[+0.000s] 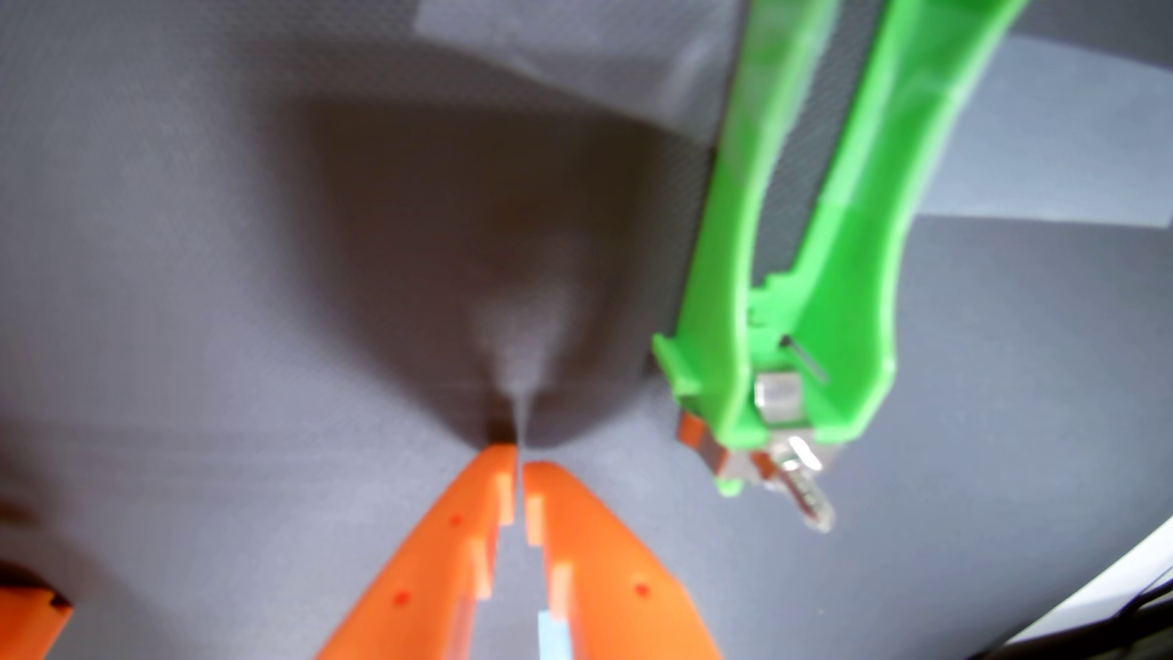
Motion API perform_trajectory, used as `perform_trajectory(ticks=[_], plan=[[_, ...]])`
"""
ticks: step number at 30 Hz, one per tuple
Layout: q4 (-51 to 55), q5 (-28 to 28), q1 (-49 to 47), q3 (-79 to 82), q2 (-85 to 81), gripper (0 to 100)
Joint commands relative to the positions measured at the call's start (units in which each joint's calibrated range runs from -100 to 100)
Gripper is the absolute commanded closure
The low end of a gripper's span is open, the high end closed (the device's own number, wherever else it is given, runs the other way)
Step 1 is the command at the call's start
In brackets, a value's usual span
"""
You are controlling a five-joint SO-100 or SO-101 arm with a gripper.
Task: Insert Battery
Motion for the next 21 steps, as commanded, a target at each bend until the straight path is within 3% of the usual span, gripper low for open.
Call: perform_trajectory(ticks=[1, 7, 11, 21], plan=[[-0.24, 0.09, -0.11, -0.23, -1.09, 98], [-0.24, 0.24, -0.59, -0.32, -1.18, 98], [0.01, 4.31, -1.41, -3.11, -1.84, 98], [19.15, 5.65, -0.11, -23.46, -1.09, 98]])
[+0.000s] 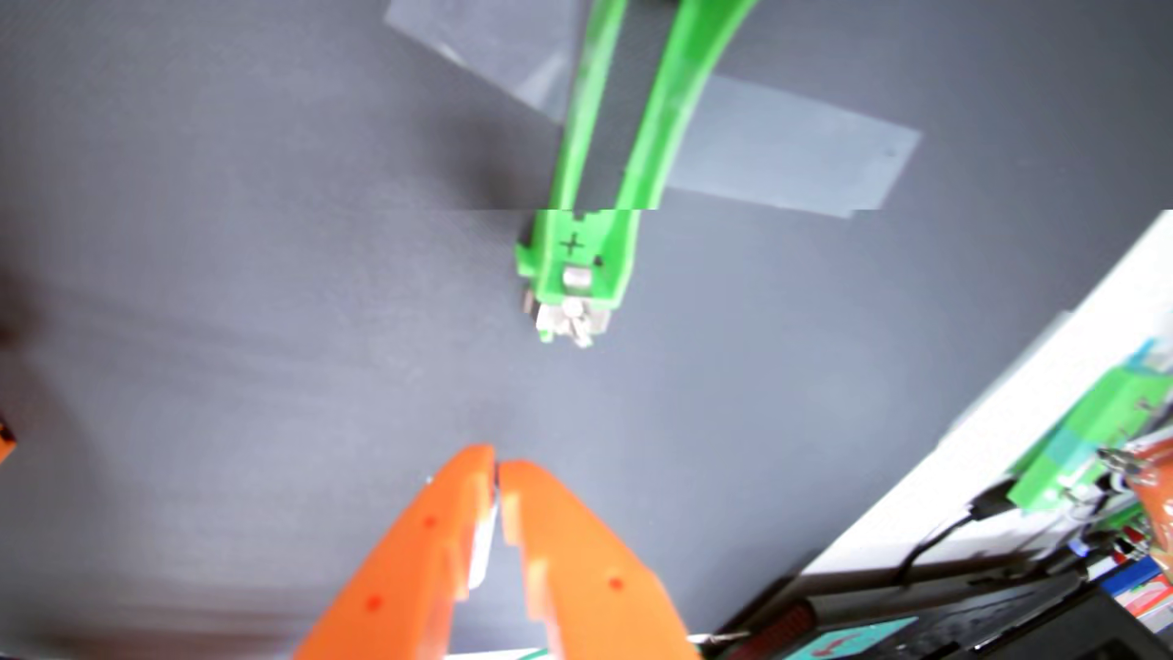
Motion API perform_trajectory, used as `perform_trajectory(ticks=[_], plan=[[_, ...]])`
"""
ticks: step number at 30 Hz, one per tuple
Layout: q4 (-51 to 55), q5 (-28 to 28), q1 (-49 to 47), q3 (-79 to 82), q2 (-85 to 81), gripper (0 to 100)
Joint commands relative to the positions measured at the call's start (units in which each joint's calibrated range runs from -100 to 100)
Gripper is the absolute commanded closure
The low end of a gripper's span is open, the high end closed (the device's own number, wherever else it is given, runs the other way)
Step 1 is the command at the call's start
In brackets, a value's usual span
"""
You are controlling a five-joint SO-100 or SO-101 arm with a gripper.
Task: Insert Battery
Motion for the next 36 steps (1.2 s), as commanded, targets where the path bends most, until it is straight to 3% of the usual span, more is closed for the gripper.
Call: perform_trajectory(ticks=[1, 5, 12, 20, 28, 36], plan=[[6.87, 0.60, 0.41, -9.17, -0.43, 98], [11.27, 1.26, 4.55, -12.23, -0.35, 98], [11.61, 8.27, 20.84, -12.95, 1.57, 98], [11.61, 15.48, 29.10, -19.52, 13.41, 98], [10.76, 19.03, 27.45, -21.51, 17.08, 98], [4.41, 19.44, 28.28, -20.52, 17.24, 90]])
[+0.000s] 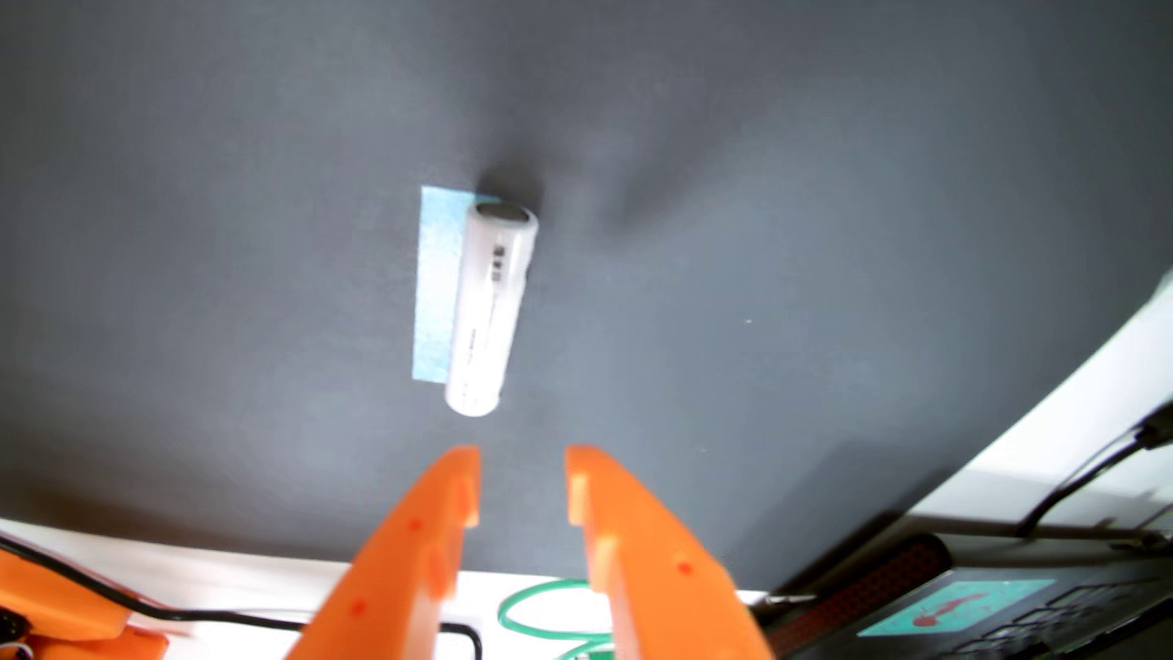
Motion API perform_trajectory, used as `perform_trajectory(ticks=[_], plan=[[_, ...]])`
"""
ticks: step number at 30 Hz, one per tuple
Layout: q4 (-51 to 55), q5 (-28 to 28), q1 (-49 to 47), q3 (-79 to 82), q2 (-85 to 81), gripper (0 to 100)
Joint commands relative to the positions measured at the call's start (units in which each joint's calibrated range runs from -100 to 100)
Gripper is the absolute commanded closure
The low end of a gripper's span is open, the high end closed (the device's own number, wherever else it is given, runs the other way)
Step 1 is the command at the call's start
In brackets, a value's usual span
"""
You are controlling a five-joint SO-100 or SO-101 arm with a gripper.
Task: Insert Battery
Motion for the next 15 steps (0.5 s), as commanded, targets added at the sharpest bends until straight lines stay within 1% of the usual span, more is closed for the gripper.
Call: perform_trajectory(ticks=[1, 4, 6, 8, 10, 15], plan=[[-2.63, 0.03, 0.20, -1.35, -0.14, 90], [-5.25, 0.03, 3.62, -0.45, -0.23, 90], [-6.44, 0.03, 6.34, -0.09, -0.23, 88], [-6.52, -0.02, 8.70, 0.00, -0.23, 85], [-6.52, -0.13, 10.59, 0.09, -0.23, 85], [-6.52, -1.93, 10.83, 0.72, -0.14, 85]])
